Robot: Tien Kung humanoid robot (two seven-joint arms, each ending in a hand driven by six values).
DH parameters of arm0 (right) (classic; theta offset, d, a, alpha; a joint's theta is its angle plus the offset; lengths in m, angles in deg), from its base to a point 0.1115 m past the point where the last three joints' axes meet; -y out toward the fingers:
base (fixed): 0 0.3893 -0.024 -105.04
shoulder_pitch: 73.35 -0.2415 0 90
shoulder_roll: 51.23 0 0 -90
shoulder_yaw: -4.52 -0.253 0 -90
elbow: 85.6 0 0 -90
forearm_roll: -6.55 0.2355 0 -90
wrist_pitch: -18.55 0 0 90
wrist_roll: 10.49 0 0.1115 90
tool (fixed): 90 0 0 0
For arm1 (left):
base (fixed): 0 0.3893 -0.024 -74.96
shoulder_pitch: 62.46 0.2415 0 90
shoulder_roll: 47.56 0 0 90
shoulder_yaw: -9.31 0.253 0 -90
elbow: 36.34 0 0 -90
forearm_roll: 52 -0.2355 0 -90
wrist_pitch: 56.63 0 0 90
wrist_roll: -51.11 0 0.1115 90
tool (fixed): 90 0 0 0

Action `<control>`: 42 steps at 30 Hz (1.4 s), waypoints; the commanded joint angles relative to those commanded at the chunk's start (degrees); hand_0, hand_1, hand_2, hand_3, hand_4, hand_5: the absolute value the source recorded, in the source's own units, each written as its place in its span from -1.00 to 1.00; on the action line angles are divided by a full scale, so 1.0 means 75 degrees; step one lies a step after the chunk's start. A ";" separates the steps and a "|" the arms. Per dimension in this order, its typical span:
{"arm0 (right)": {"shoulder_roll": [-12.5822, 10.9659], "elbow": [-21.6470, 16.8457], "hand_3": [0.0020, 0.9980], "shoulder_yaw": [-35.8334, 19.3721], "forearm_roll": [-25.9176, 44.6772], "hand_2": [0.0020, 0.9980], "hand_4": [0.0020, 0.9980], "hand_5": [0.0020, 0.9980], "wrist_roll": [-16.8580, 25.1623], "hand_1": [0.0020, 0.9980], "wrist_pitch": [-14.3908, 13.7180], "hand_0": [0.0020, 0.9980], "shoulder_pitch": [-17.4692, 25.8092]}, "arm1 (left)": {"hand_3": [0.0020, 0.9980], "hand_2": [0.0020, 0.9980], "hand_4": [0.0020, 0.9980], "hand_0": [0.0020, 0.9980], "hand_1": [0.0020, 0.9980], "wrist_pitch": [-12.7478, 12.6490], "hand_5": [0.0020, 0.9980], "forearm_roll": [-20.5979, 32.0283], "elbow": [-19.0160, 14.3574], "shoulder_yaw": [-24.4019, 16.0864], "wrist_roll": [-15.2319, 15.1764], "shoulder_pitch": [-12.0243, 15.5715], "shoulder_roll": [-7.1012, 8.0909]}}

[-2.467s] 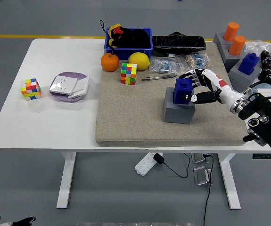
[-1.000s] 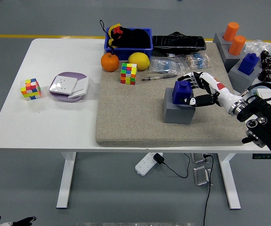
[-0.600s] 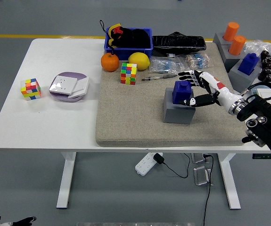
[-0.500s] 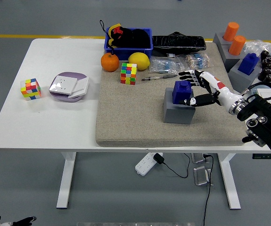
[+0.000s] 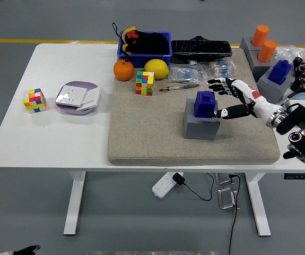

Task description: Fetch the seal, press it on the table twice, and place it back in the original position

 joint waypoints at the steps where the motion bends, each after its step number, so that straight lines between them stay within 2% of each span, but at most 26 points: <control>1: -0.0134 -0.0105 0.93 -0.0106 -0.0179 0.84 1.00 -0.25 -0.0128 0.89 0.0192 0.98 0.0079 | 0.60 0.54 0.38 0.63 0.58 0.0020 -0.18 -0.0016 0.0002 -0.0017 0.0003 -0.0004 0.0005; 3: -0.0229 -0.0172 0.93 -0.0188 -0.0314 0.84 1.00 -0.25 -0.0202 0.89 0.0331 0.98 0.0137 | 0.60 0.54 0.38 0.63 0.58 0.0028 -0.18 -0.0032 0.0002 -0.0029 0.0007 -0.0005 0.0010; 4: -0.0261 -0.0190 1.00 -0.0219 -0.0349 0.95 1.00 -0.11 -0.0219 0.98 0.0360 1.00 0.0163 | 0.60 0.54 0.38 0.63 0.58 0.0027 -0.18 -0.0041 0.0003 -0.0037 0.0010 -0.0004 0.0011; 5: -0.0399 -0.0247 1.00 -0.0414 -0.0458 0.95 1.00 -0.11 -0.0272 0.98 0.0440 1.00 0.0281 | 0.60 0.54 0.38 0.63 0.58 0.0020 -0.18 -0.0083 0.0007 -0.0073 0.0026 -0.0004 0.0015; 9: -0.0740 -0.0282 1.00 -0.1012 -0.0505 0.95 1.00 -0.11 -0.0323 0.98 0.0428 1.00 0.0609 | 0.60 0.54 0.38 0.63 0.58 0.0014 -0.18 -0.0091 0.0007 -0.0078 0.0026 -0.0002 0.0023; 11: -0.0894 -0.0297 1.00 -0.1240 -0.0572 0.96 1.00 -0.03 -0.0327 0.99 0.0417 1.00 0.0763 | 0.60 0.54 0.38 0.63 0.58 0.0013 -0.19 -0.0114 0.0008 -0.0100 0.0037 0.0003 0.0019; 15: -0.1097 -0.0305 1.00 -0.1619 -0.0798 0.96 1.00 -0.03 -0.0363 0.99 0.0421 1.00 0.1045 | 0.60 0.54 0.38 0.63 0.58 0.0009 -0.19 -0.0074 0.0005 -0.0062 0.0016 -0.0002 0.0020; 20: -0.1352 -0.0305 1.00 -0.2767 -0.1528 0.96 1.00 -0.03 -0.0488 0.99 0.0495 1.00 0.1780 | 0.60 0.54 0.38 0.63 0.58 0.0010 -0.19 0.0058 0.0005 0.0036 -0.0029 0.0002 0.0015; 28: -0.1534 -0.0244 1.00 -0.4402 -0.1897 0.94 1.00 -0.07 -0.0570 0.97 0.0367 1.00 0.2352 | 0.60 0.54 0.38 0.63 0.58 -0.0001 -0.19 -0.0009 0.0030 -0.0075 0.0020 0.0045 -0.0010; 33: -0.1521 -0.0191 1.00 -0.4852 -0.1525 0.94 1.00 -0.07 -0.0710 0.97 0.0283 1.00 0.2503 | 0.60 0.54 0.38 0.63 0.58 -0.0009 -0.19 0.0127 0.0025 0.0046 -0.0037 0.0006 -0.0013; 34: -0.1518 -0.0195 0.87 -0.4906 -0.1522 0.85 1.00 -0.05 -0.0715 0.89 0.0255 0.96 0.2529 | 0.60 0.54 0.38 0.63 0.58 -0.0010 -0.18 0.0156 0.0024 0.0071 -0.0049 0.0000 -0.0014; 42: -0.1462 -0.0366 0.81 -0.5321 -0.1962 0.83 1.00 -0.06 -0.0828 0.86 0.0152 0.95 0.2729 | 0.60 0.54 0.38 0.63 0.58 -0.0039 -0.18 0.0171 0.0026 0.0092 -0.0048 -0.0003 -0.0022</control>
